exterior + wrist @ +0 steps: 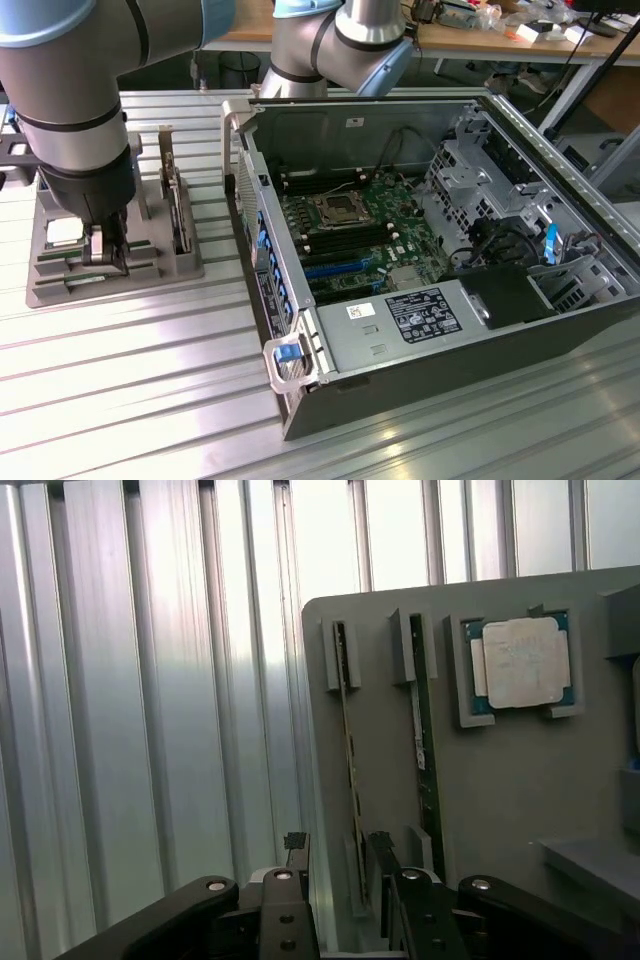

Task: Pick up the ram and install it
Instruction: 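Pick up the ram and move it above insertion slot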

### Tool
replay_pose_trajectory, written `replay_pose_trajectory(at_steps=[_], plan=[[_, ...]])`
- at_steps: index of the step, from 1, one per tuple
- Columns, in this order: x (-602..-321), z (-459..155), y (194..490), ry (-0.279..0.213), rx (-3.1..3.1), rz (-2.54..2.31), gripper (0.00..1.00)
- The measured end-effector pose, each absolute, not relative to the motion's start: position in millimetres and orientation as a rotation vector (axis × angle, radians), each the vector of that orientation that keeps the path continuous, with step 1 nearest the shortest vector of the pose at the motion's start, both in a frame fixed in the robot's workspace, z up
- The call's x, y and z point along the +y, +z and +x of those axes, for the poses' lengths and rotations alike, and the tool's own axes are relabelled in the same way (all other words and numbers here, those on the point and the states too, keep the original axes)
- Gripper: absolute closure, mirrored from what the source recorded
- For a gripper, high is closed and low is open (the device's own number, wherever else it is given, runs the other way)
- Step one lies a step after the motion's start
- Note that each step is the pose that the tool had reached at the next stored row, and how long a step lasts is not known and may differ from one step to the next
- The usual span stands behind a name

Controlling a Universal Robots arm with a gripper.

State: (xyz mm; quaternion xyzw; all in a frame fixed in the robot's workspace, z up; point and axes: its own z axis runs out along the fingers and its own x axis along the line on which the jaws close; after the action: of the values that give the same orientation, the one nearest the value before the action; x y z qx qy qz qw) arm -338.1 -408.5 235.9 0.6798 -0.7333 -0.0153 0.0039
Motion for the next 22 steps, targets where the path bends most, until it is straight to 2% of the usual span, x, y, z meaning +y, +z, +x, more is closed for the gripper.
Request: replay_pose_trajectory(at_steps=[9,22], plan=[[-402.3,-353.3,232.2,-0.047,-2.213,2.216,0.64],[-397.4,-365.5,210.2,-0.047,-2.179,2.249,0.64]])
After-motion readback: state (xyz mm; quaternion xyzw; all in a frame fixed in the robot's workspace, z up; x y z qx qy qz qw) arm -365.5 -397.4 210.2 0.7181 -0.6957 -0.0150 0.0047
